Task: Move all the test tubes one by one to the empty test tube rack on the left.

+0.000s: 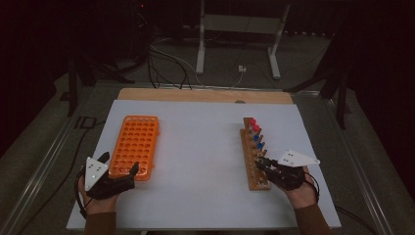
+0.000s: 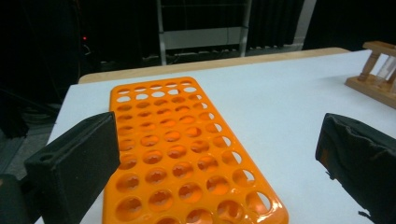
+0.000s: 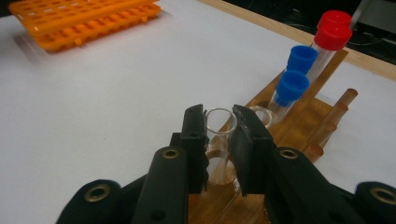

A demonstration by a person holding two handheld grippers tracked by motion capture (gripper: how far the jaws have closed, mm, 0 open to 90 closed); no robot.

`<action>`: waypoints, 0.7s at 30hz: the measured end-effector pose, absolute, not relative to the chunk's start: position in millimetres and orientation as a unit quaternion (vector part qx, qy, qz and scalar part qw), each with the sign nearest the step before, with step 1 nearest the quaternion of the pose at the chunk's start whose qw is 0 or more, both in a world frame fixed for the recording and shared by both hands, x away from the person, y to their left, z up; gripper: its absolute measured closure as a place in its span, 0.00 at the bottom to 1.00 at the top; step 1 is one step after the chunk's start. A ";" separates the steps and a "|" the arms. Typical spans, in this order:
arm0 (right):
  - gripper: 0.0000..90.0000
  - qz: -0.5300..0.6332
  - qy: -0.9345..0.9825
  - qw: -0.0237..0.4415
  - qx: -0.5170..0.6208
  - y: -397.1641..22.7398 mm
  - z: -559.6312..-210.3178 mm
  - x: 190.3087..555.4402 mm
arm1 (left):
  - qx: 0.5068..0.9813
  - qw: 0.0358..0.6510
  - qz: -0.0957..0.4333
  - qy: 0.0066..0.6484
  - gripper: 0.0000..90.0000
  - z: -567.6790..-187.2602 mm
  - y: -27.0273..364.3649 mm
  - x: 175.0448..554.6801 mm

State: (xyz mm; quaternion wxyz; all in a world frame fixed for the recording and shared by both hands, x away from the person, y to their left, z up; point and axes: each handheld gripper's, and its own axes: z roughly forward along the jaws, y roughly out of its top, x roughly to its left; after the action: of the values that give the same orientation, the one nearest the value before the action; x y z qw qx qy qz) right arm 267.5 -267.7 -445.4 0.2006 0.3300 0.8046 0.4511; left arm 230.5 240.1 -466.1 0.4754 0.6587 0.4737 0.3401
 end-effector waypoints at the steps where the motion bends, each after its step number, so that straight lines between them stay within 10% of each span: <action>1: 0.84 0.453 0.805 0.195 0.330 -269.0 -441.7 268.3 | 0.659 0.477 0.337 0.474 0.00 -465.9 239.2 230.6; 21: 0.84 0.487 0.790 0.189 0.322 -273.1 -387.3 275.2 | 0.683 0.502 0.322 0.422 0.00 -429.7 190.7 237.9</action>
State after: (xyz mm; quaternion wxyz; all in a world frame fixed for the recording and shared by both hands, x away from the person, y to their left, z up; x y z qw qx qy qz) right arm 275.2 -273.1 -387.3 0.1889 0.3219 0.7896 0.4870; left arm 237.9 190.7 -429.7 0.5023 0.6826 0.4218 0.3222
